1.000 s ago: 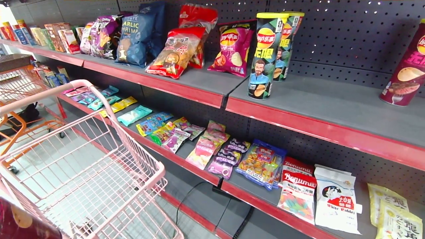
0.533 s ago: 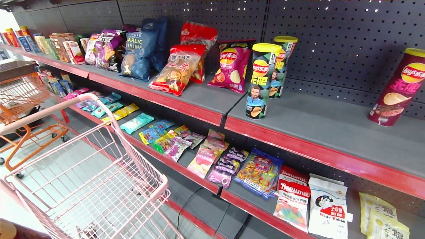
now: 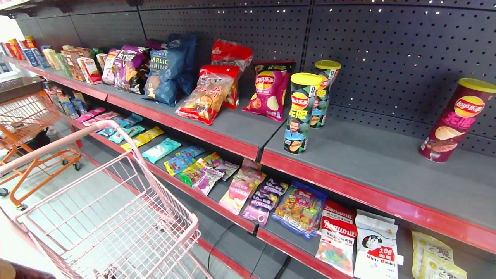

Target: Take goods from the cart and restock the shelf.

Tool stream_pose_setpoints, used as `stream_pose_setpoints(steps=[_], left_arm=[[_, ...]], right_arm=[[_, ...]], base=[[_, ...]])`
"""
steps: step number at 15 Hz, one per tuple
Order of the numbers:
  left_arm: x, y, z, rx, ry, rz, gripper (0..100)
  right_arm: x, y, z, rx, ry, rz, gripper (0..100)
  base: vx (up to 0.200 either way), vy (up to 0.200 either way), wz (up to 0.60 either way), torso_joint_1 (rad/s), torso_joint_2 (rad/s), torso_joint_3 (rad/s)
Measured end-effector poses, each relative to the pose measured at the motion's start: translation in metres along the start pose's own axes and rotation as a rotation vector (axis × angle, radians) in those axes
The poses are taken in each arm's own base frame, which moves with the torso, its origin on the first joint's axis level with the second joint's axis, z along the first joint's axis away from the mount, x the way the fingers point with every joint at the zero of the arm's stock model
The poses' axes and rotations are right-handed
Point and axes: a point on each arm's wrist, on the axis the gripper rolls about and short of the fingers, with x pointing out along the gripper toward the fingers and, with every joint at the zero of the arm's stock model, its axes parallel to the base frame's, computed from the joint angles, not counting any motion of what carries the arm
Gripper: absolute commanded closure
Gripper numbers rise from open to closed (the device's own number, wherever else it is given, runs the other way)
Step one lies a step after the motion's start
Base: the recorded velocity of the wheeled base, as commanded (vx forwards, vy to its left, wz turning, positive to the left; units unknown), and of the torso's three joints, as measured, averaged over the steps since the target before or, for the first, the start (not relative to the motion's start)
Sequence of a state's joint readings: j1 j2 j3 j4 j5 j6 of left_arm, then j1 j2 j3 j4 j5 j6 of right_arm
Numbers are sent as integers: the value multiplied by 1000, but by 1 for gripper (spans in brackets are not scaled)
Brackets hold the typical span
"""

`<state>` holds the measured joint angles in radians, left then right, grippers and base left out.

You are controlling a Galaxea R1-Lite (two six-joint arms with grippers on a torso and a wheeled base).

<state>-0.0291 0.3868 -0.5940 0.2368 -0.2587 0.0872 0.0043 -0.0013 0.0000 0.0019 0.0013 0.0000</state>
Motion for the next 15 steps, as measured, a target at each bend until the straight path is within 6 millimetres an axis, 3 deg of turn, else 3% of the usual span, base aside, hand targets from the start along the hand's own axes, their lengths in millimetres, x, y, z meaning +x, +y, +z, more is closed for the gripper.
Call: stream_pose_setpoints(steps=[9, 11, 15], left_arm=[[0, 0, -2, 91, 2, 22, 100], [0, 0, -2, 92, 4, 23, 100], [0, 0, -2, 99, 6, 23, 100]], right_arm=[[0, 0, 0, 0, 0, 0, 0], [0, 0, 0, 0, 0, 1, 0], [0, 0, 0, -1, 0, 2, 0]], base=[[0, 0, -600, 4, 0, -2], [0, 0, 0, 0, 0, 0], [200, 0, 0, -8, -5, 2]])
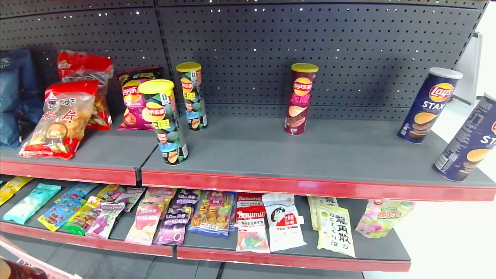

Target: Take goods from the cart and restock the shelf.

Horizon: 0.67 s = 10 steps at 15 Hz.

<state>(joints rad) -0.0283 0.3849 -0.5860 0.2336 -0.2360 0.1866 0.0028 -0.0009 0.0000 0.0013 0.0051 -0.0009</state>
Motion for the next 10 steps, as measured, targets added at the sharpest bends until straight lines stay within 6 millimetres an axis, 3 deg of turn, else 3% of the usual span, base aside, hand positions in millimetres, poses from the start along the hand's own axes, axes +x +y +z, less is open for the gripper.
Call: stream_pose_setpoints(steps=[2, 7, 10], left_arm=[[0, 0, 0, 0, 2, 3, 100], [-2, -1, -1, 15, -9, 1, 100], [-9, -5, -12, 28, -22, 4, 100]], right_arm=[[0, 0, 0, 1, 0, 2, 0], [0, 0, 0, 1, 0, 3, 0], [0, 0, 0, -15, 0, 3, 0]], base=[[200, 0, 0, 7, 5, -2], [0, 0, 0, 0, 0, 0], [0, 0, 0, 0, 0, 0]])
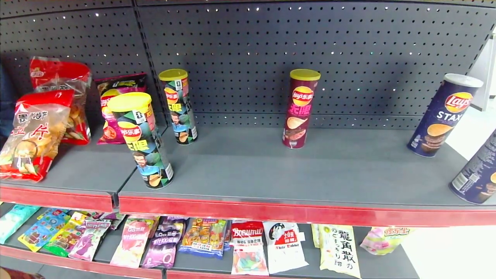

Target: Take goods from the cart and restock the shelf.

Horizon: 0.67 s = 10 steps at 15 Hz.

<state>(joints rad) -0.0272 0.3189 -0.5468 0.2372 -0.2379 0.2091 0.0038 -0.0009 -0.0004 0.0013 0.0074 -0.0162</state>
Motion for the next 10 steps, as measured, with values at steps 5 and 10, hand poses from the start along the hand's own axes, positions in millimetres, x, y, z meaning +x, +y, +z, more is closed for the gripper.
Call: stream_pose_setpoints(steps=[5, 10], left_arm=[[-12, -7, -18, 22, -39, 7, 100], [-14, -9, -27, 19, -35, 40, 100]], right_arm=[[0, 1, 65, 1, -49, 139, 0], [69, 9, 154, -148, 4, 380, 0]], base=[[0, 0, 0, 0, 0, 0], [0, 0, 0, 0, 0, 0]])
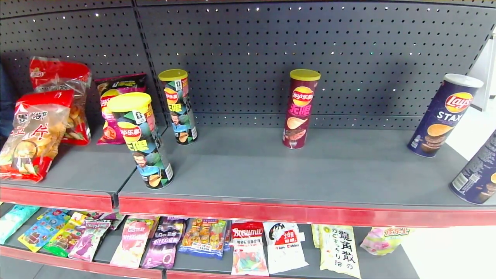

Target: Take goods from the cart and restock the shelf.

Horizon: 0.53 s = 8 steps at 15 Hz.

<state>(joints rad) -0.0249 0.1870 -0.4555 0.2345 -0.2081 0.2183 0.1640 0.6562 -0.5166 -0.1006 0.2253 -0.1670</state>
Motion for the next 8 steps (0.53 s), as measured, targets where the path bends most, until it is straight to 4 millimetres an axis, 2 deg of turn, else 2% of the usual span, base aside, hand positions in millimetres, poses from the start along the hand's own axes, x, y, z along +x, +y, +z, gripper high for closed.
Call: stream_pose_setpoints(steps=[1, 4, 6, 8], left_arm=[[0, 0, 0, -7, 4, 4, 100], [0, 0, 0, -18, 2, 0, 100], [1, 1, 0, -20, 4, 8, 100], [0, 2, 1, -20, 12, 48, 100]], right_arm=[[21, -4, 10, -3, 6, 41, 0], [105, -2, 35, 3, 12, 169, 0], [155, 6, 45, 12, 9, 229, 0], [198, 14, 43, 24, 8, 254, 0]], base=[[0, 0, 0, 0, 0, 0], [0, 0, 0, 0, 0, 0], [0, 0, 0, 0, 0, 0], [0, 0, 0, 0, 0, 0]])
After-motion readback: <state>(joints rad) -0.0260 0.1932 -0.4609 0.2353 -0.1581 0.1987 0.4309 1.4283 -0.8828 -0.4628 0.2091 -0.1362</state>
